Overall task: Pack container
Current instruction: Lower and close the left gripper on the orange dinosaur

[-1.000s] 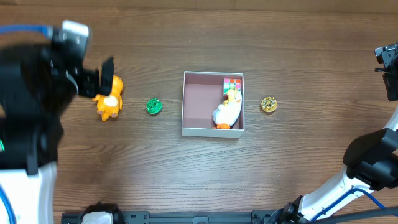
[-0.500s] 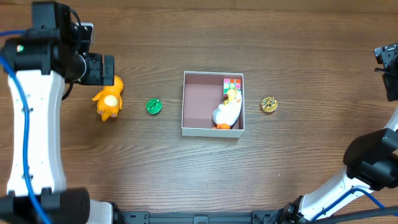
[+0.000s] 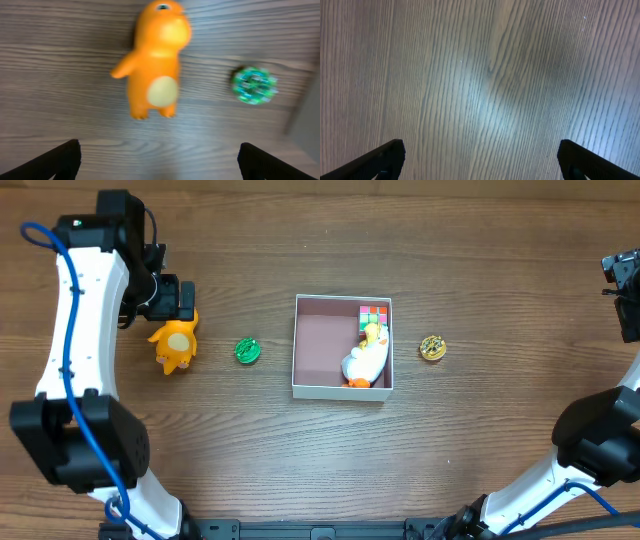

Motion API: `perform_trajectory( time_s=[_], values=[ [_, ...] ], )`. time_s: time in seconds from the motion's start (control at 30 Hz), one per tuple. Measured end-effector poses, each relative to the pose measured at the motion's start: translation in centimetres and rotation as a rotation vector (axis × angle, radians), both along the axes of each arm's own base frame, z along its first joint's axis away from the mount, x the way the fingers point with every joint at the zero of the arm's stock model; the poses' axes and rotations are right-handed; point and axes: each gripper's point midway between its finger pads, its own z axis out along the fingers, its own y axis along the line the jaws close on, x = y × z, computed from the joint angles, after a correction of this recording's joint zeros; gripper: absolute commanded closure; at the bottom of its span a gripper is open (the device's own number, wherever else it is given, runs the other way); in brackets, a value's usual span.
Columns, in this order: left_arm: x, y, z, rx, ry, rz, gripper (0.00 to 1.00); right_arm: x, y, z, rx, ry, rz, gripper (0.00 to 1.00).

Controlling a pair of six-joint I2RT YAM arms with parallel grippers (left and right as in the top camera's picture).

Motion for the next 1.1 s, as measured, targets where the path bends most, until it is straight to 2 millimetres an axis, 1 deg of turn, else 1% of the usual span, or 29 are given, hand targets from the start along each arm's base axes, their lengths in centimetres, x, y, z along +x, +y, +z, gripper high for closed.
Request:
perform_trajectory(
  time_s=[0.1,0.13,0.37,0.5,0.67,0.83,1.0,1.03,1.07,1.1],
  values=[
    [0.1,1.0,-1.7,0.051,0.052,0.015,0.0,0.0,0.0,0.0,0.001,0.0,0.001,0.0],
    [0.1,1.2,-2.6,0.054,0.082,0.017,0.0,0.0,0.0,0.0,0.002,-0.001,0.001,0.0],
    [0.0,1.1,-8.5,0.028,0.244,0.016,0.0,0.0,0.0,0.0,0.002,0.0,0.001,0.0],
    [0.0,1.1,-10.6,0.021,0.292,0.018,0.0,0.0,0.0,0.0,0.002,-0.001,0.001,0.0],
    [0.6,1.1,-12.0,0.022,0.29,0.03,0.0,0.0,0.0,0.0,0.002,-0.001,0.001,0.0],
    [1.5,1.2,-12.3,0.025,0.255,0.042,0.0,0.0,0.0,0.0,0.002,-0.001,0.001,0.0],
    [1.7,1.0,-12.3,0.011,0.245,0.05,0.0,0.0,0.0,0.0,0.002,-0.001,0.001,0.0],
    [1.7,0.9,-12.4,0.007,0.244,0.049,0.01,0.0,0.0,0.0,0.002,-0.001,0.001,0.0],
    [1.7,0.9,-12.4,0.004,0.244,0.049,0.06,0.0,0.0,0.0,0.002,-0.001,0.001,0.0],
    [1.7,0.8,-12.4,-0.001,0.244,0.049,0.09,0.0,0.0,0.0,0.002,-0.002,0.0,0.0]
  ],
)
